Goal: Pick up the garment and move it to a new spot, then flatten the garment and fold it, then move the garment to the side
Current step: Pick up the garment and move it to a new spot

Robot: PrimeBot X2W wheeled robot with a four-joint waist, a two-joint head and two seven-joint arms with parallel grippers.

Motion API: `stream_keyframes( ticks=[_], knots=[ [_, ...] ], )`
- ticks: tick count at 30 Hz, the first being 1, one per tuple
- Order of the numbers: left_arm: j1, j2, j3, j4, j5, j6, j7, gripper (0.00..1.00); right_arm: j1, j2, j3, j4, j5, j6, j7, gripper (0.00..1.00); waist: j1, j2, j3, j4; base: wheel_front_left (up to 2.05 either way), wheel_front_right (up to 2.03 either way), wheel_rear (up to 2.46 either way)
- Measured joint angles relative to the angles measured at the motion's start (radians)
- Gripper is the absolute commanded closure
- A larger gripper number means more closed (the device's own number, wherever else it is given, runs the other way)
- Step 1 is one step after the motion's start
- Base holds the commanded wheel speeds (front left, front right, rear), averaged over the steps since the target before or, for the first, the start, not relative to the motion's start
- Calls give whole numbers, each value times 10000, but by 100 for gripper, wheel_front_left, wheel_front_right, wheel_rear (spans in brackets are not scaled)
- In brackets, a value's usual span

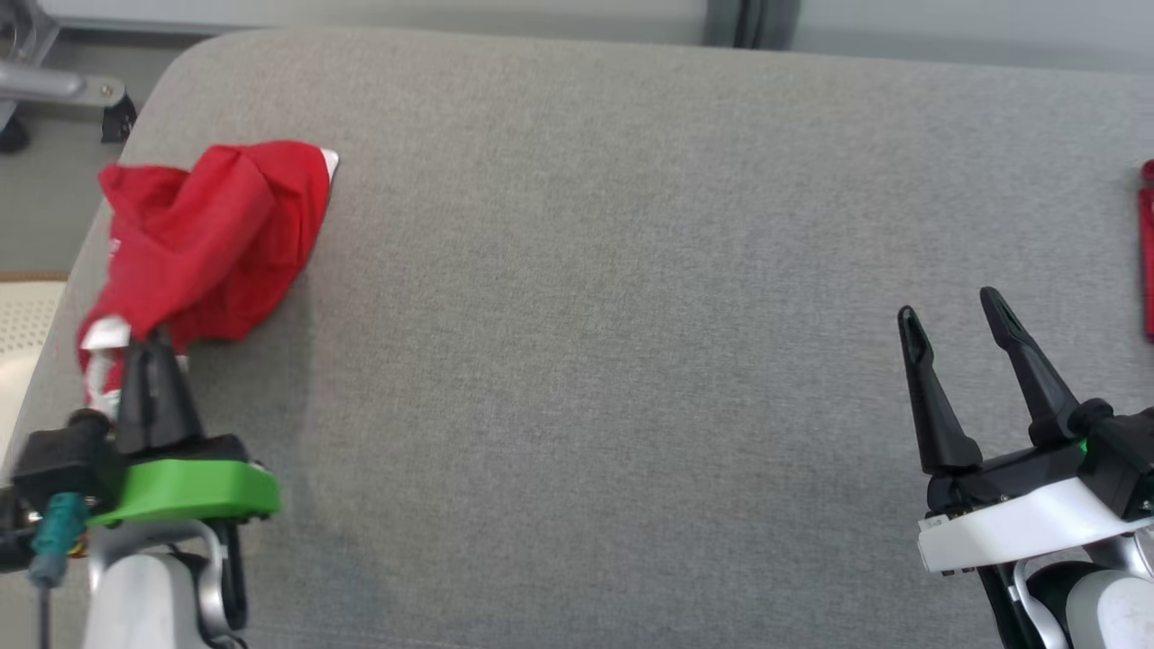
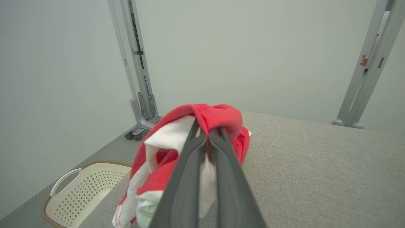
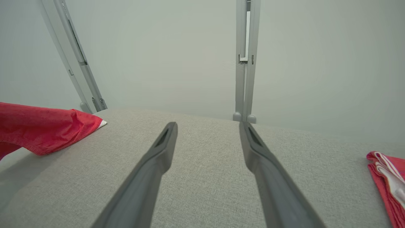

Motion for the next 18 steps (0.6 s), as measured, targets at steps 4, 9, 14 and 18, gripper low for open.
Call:
stream_keyframes(
  ticks=[4, 9, 14, 18],
  knots=[
    [169, -142, -890, -460, 81, -209, 451, 100, 49, 81, 65, 6, 52, 0, -65, 0, 0, 0, -290, -363, 0, 0, 0],
    [-388, -295, -2437, -320, 48, -564, 800, 100, -118, 253, 127, 38, 69, 2, -215, 0, 0, -1, -419, -1023, 0, 0, 0],
    [-1272, -370, -4209, 282, 50, -842, 1016, 100, -185, 454, 127, 322, 105, 2, -489, 0, 0, 0, -328, -1864, 0, 0, 0],
    [-1894, -389, -5708, 502, -238, -782, 1095, 100, -298, 600, 107, 604, 201, 0, -809, 0, 0, 0, -81, -2707, 0, 0, 0]
  ],
)
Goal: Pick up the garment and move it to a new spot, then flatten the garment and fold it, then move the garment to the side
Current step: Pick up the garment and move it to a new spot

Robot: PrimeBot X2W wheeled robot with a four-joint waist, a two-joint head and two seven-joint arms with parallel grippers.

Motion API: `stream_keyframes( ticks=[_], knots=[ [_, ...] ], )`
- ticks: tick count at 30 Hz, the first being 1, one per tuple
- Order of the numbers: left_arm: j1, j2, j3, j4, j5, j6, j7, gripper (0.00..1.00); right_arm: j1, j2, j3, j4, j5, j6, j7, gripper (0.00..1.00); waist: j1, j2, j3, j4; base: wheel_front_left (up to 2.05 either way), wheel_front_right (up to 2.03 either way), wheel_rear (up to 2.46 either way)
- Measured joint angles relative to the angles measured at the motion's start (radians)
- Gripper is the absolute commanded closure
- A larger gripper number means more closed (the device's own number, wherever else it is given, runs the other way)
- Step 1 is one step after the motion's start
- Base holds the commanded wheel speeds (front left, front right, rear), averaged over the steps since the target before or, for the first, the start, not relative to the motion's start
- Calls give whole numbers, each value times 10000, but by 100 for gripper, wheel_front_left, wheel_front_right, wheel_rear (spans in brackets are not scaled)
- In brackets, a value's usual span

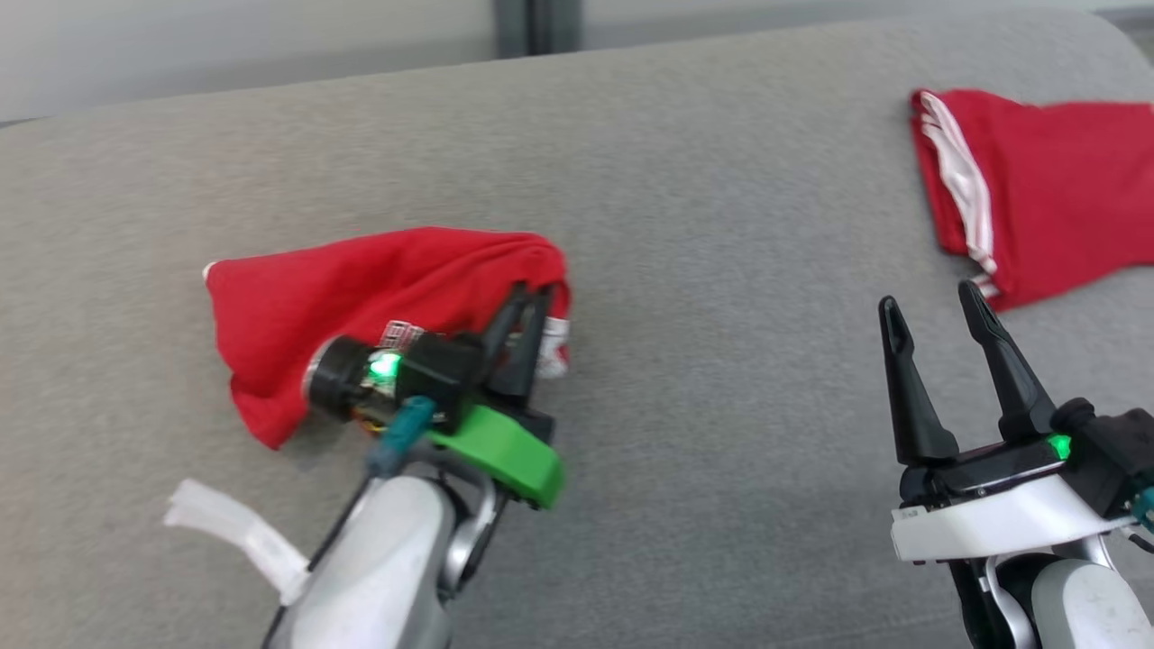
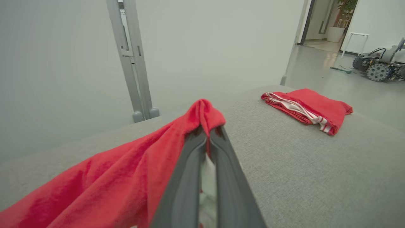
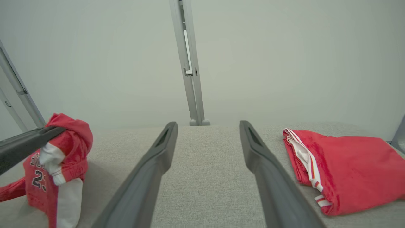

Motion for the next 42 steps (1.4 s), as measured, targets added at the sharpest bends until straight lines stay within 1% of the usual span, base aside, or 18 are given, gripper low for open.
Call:
stream_keyframes(
  ticks=[4, 7, 8, 9, 12, 14, 18, 20, 22, 28, 34, 38, 42],
  knots=[
    [-407, -15, -1218, 374, -351, 75, 58, 100, -27, 155, -33, 265, 127, -4, -291, 0, 0, 0, 399, -863, 0, 0, 0],
    [-556, -25, -1804, 909, -523, 173, 205, 100, -82, 217, -23, 439, 161, -4, -470, 0, 0, 0, 734, -1395, 0, 0, 0],
    [-602, -19, -1925, 1106, -593, 213, 176, 62, -128, 232, -15, 508, 163, -4, -522, 0, 0, 0, 867, -1551, 0, 0, 0],
    [-648, -13, -1994, 1200, -612, 272, 113, 0, -180, 244, -12, 560, 163, -4, -552, 0, 0, 0, 973, -1658, 0, 0, 0],
    [-895, -10, -2242, 1275, -732, 349, -291, 0, -249, 280, -82, 686, 151, -4, -633, 0, 0, 0, 1323, -1973, 0, 0, 0],
    [-941, -17, -2330, 1208, -746, 360, -550, 0, -248, 270, -127, 740, 127, -4, -640, 0, 0, 0, 1458, -2055, 0, 0, 0],
    [-911, 67, -2286, 754, -732, 489, -871, 0, -244, 157, -184, 746, 42, -4, -577, 0, 0, 0, 1436, -1956, 0, 0, 0],
    [-787, 198, -2065, 422, -738, 704, -978, 0, -239, 86, -213, 702, 27, -4, -510, 0, 0, 0, 1389, -1846, 0, 0, 0],
    [-549, 385, -1720, 127, -786, 1011, -1085, 0, -221, 29, -253, 642, -38, -4, -431, 0, 0, 0, 1314, -1697, 0, 0, 0],
    [244, 1037, -345, -414, -1104, 2008, -1287, 0, 76, -75, -416, 393, -136, -4, -73, 0, 0, 0, 883, -972, 0, 0, 0],
    [1169, 1687, 767, -721, -1417, 2569, -1371, 0, 280, -159, -491, 303, -163, -4, 182, 0, 0, 0, 264, -101, 0, 0, 0],
    [1853, 2059, 1386, -907, -1709, 2652, -1381, 0, 456, -155, -506, 336, -169, -4, 274, 0, 0, -1, -178, 320, 0, 0, 0],
    [2310, 2305, 1666, -993, -1958, 2437, -1411, 0, 655, -144, -485, 431, -132, -4, 382, 0, 0, 0, -575, 596, 0, 0, 0]
  ],
)
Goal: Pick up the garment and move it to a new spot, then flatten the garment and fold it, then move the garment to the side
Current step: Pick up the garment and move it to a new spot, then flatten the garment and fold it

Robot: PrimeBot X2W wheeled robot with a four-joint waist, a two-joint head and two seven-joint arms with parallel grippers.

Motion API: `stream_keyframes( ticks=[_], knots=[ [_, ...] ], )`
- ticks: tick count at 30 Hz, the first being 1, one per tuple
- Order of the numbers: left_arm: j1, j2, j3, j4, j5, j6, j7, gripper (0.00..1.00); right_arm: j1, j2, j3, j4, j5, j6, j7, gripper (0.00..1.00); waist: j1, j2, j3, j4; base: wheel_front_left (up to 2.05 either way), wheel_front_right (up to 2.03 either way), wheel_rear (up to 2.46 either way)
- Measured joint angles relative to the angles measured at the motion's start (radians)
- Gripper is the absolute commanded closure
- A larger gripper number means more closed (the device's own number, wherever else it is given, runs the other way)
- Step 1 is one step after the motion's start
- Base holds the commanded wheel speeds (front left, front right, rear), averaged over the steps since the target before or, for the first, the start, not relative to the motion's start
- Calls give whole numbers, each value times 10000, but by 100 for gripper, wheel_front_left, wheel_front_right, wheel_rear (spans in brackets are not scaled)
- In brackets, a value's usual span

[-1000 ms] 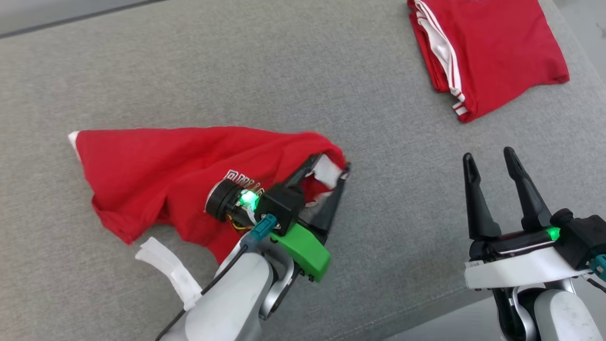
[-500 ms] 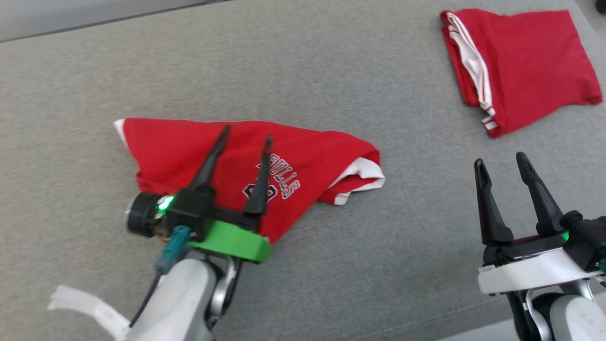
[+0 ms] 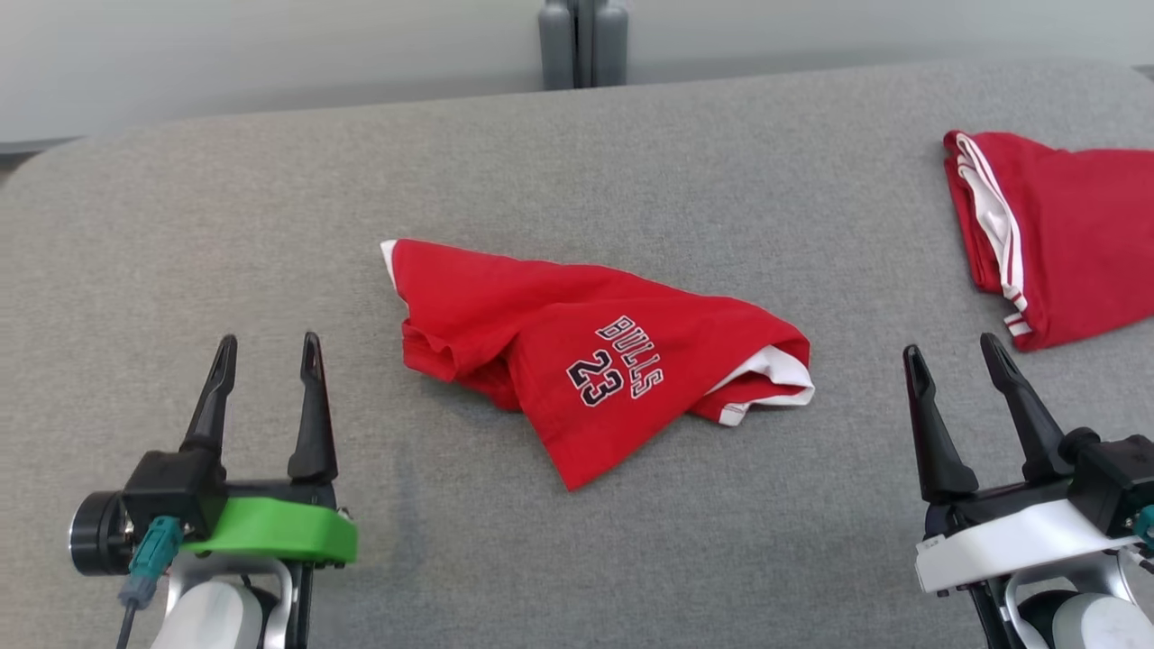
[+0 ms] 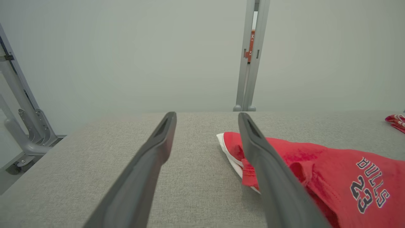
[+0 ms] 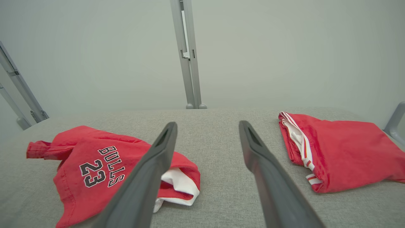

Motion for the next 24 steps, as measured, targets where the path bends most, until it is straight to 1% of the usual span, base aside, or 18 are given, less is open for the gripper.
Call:
stream_keyframes(
  ticks=[4, 6, 15, 24],
  knots=[
    [325, 123, 54, 0, -155, -270, -12, 0, 265, 2, -31, 94, 58, 0, 54, 0, 0, 0, -346, 102, 0, 0, 0],
    [478, 148, 63, 36, -159, -330, -13, 0, 417, 4, -46, 109, 92, 0, 104, 0, 0, 0, -483, 94, 0, 0, 0],
    [1094, 167, -61, -36, -67, -314, -13, 0, 965, 58, -25, 86, 192, 0, 226, 0, 0, 0, -938, -126, 0, 0, 0],
    [1140, 150, -40, -82, -6, -314, -13, 0, 973, 69, -33, -23, 203, 0, 268, 0, 0, 0, -972, -70, 0, 0, 0]
  ],
)
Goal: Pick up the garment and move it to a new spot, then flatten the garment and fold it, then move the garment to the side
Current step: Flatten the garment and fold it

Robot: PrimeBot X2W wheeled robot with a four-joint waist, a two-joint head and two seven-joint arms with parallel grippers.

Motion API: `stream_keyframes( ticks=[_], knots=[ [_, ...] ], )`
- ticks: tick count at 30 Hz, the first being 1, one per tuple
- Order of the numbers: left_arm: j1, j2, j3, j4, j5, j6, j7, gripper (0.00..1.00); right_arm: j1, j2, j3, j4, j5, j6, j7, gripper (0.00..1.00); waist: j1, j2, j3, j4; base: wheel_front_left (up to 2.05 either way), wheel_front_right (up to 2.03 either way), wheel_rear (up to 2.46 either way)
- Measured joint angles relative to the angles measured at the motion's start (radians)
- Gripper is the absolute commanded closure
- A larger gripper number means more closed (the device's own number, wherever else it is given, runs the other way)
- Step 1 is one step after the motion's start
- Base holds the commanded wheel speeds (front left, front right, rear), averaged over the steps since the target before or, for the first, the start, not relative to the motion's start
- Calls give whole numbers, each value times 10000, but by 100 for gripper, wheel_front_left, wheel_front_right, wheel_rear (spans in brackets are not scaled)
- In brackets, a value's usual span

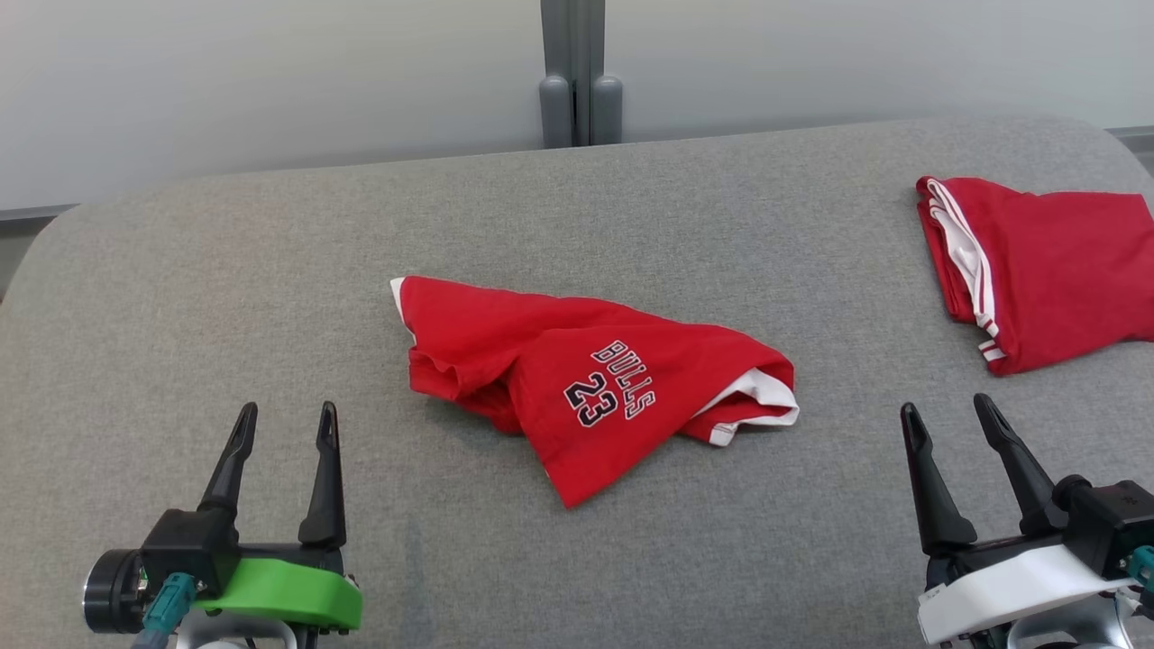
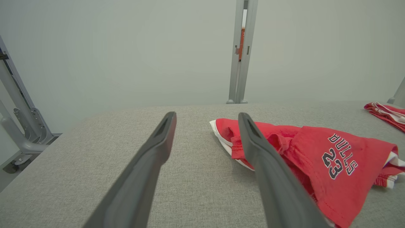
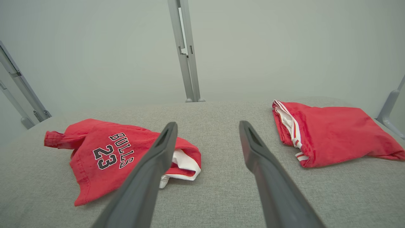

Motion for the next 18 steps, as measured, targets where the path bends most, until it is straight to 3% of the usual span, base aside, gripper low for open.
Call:
stream_keyframes(
  ticks=[11, 18],
  knots=[
    [-81, -71, -284, -190, 330, -59, 134, 0, -6, 29, -38, -88, 4, 0, 2, 0, 0, 0, 137, 85, 0, 0, 0],
    [-1240, -798, -1618, 364, 372, -932, 1001, 0, -450, 6, 151, -257, 44, 0, 61, 0, 0, 0, 847, 109, 0, 0, 0]
  ],
)
